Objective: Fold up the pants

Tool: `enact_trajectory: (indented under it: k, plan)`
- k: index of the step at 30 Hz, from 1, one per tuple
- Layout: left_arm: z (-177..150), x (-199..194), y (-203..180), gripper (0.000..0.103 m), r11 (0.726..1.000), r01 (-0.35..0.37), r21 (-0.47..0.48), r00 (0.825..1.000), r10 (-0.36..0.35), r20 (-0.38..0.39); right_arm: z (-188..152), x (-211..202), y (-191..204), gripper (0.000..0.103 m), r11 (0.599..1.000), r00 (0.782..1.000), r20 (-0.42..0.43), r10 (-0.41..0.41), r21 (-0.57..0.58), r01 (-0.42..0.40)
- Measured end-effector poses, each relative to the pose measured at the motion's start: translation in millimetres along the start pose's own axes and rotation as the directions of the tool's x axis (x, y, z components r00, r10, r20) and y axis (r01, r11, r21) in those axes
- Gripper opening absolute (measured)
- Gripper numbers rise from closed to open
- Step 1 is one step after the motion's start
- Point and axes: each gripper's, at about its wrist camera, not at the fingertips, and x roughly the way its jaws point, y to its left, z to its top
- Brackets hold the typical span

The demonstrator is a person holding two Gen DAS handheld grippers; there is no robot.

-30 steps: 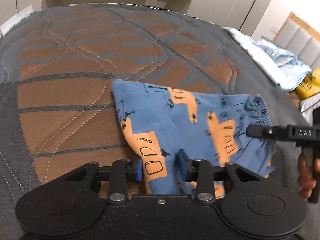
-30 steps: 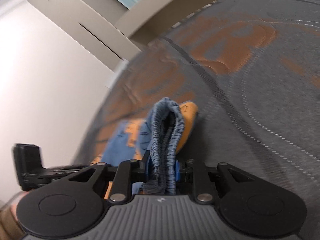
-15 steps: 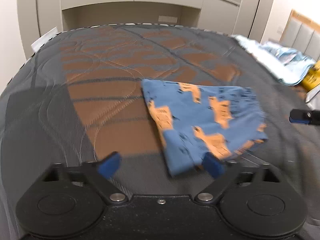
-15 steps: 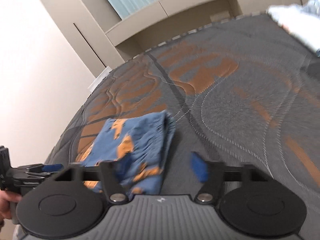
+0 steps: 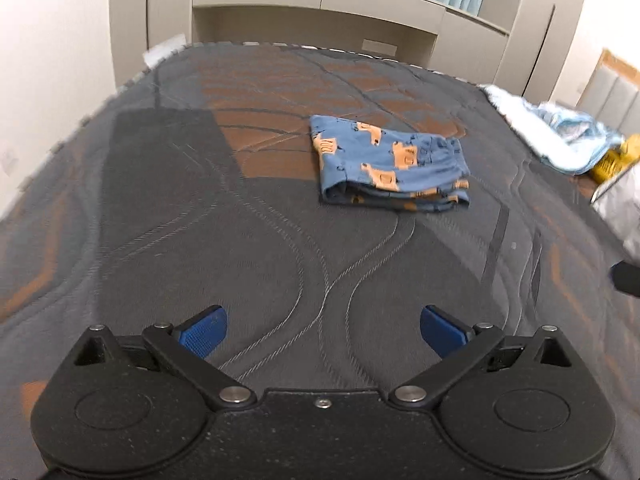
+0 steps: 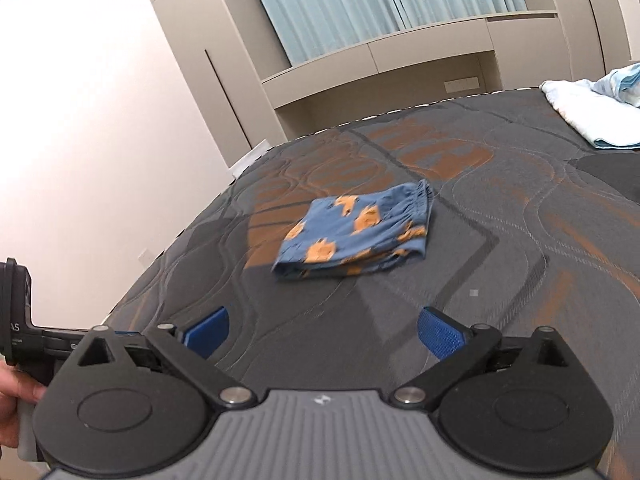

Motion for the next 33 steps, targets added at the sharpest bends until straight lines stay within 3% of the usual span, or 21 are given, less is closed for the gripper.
enact_trajectory:
  k: [2,7,13,33]
  plan:
    - [-10,-19,-10,0.102,0.998,-0.031,0.049,0.999,0.03,0.02,-10,-18,15,0.103,1.0,1.0,0.0,0.001,-0.008,-0.001]
    - [-23,-54,-19,0.102,0.999,0.041,0.006,0.998,-0.041,0.052,-27,-49,43,0.103,0.998,1.0,0.011,-0.022,-0.059,0.023]
    - [-27,-71,-34,0.102,0.998,0.056,0.03,0.994,-0.059,0.087,-30,-73,58,0.103,0.994,0.999,0.035,-0.037,-0.101,0.04]
    - [-25,-88,-39,0.102,0.998,0.047,0.046,0.991,-0.053,0.124,-27,-83,55,0.103,0.995,0.998,0.054,-0.035,-0.089,0.04]
